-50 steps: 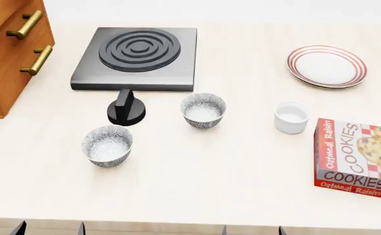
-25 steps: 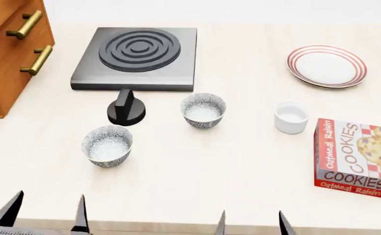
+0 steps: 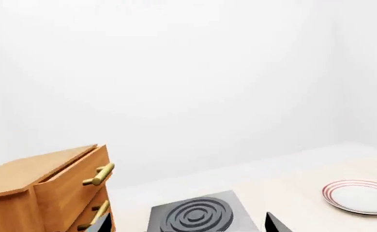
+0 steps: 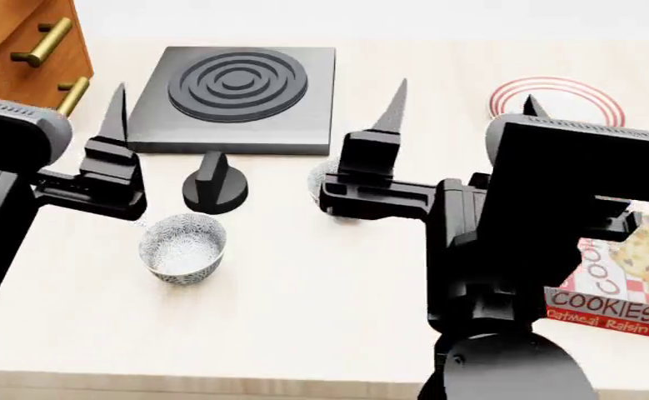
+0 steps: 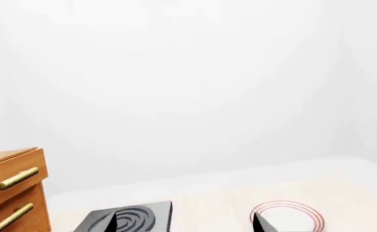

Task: Pick the akita bowl next to the ramekin and place it on the plate.

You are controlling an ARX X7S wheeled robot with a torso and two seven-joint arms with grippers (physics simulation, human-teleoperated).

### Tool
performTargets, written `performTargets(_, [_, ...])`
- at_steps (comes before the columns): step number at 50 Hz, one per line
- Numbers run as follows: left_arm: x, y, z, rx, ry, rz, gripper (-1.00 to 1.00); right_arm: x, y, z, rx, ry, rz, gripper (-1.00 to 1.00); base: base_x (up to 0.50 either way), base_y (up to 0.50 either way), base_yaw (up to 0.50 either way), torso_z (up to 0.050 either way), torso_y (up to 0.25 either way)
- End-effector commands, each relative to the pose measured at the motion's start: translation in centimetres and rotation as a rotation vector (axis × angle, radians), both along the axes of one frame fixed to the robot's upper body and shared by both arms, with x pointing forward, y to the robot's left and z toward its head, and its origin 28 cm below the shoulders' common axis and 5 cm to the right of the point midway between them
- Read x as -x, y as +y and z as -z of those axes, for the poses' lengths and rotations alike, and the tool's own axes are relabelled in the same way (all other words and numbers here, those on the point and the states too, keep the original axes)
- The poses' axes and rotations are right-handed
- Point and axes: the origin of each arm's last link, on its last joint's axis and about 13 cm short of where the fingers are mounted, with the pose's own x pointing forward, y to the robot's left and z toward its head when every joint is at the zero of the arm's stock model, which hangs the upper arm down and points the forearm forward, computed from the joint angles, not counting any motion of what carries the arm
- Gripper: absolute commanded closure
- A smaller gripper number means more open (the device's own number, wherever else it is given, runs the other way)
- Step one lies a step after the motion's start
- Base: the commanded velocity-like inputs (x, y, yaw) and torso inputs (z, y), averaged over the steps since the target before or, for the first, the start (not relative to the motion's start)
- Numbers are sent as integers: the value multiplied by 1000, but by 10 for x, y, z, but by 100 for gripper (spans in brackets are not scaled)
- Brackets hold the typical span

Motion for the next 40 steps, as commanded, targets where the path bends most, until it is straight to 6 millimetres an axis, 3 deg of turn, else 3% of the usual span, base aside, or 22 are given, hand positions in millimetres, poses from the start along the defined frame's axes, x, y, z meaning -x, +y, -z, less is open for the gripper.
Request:
performTargets(1, [29, 14, -44, 47, -14, -8, -100, 13, -27, -50, 31, -33, 21, -100, 0, 0, 0, 0, 0])
performTargets(12, [51, 27, 2, 104, 12, -77, -100, 18, -47, -7, 17, -4, 47, -100, 0, 0, 0, 0, 0])
performTargets(17, [53, 29, 3, 89, 5, -80, -100, 16, -50, 9, 32, 7, 49, -100, 0, 0, 0, 0, 0])
performTargets(18, [53, 30, 4, 85, 10, -83, -100, 15, -51, 8, -25, 34, 46, -100, 0, 0, 0, 0, 0])
performTargets(40, [56, 31, 9, 126, 39, -104, -100, 14, -52, 7, -4, 20, 69, -100, 0, 0, 0, 0, 0])
